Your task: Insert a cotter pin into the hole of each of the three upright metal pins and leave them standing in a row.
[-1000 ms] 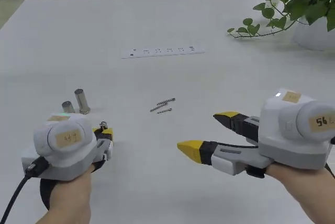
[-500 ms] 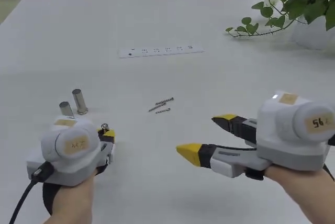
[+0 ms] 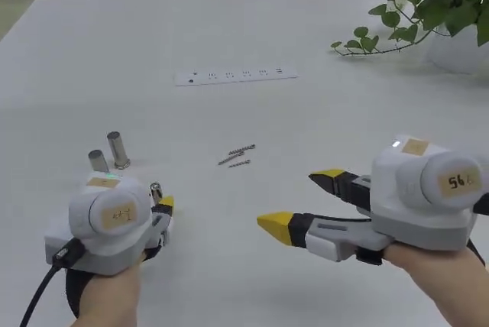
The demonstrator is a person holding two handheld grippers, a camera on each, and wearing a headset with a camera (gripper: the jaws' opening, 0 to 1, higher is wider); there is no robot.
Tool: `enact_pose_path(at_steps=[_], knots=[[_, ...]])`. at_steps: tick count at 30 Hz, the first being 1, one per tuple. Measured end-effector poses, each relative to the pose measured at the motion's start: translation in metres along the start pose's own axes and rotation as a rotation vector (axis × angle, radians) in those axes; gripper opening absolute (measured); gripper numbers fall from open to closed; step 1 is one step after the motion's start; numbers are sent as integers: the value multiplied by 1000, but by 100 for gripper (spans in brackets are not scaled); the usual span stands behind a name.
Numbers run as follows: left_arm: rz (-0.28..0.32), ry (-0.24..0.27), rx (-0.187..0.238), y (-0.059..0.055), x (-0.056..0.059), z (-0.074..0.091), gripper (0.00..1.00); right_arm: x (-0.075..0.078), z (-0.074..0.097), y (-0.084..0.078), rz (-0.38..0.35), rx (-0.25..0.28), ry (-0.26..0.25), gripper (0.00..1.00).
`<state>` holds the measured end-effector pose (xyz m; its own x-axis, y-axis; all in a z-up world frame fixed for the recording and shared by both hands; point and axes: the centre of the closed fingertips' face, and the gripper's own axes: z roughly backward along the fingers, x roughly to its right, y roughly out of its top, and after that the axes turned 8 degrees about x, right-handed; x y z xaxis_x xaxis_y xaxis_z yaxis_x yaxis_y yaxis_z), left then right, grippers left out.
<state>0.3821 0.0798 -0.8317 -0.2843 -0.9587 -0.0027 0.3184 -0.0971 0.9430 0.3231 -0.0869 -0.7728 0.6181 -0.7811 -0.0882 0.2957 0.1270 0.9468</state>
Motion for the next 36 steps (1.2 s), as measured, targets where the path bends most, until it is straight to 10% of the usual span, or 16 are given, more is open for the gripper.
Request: enact_pose_path(at_steps=[14, 36], knots=[[-77, -146, 26, 11, 7, 10, 45, 9, -13, 5, -14, -18, 53, 61], [-54, -336, 77, 33, 29, 32, 81, 30, -71, -7, 103, -200, 183, 43]])
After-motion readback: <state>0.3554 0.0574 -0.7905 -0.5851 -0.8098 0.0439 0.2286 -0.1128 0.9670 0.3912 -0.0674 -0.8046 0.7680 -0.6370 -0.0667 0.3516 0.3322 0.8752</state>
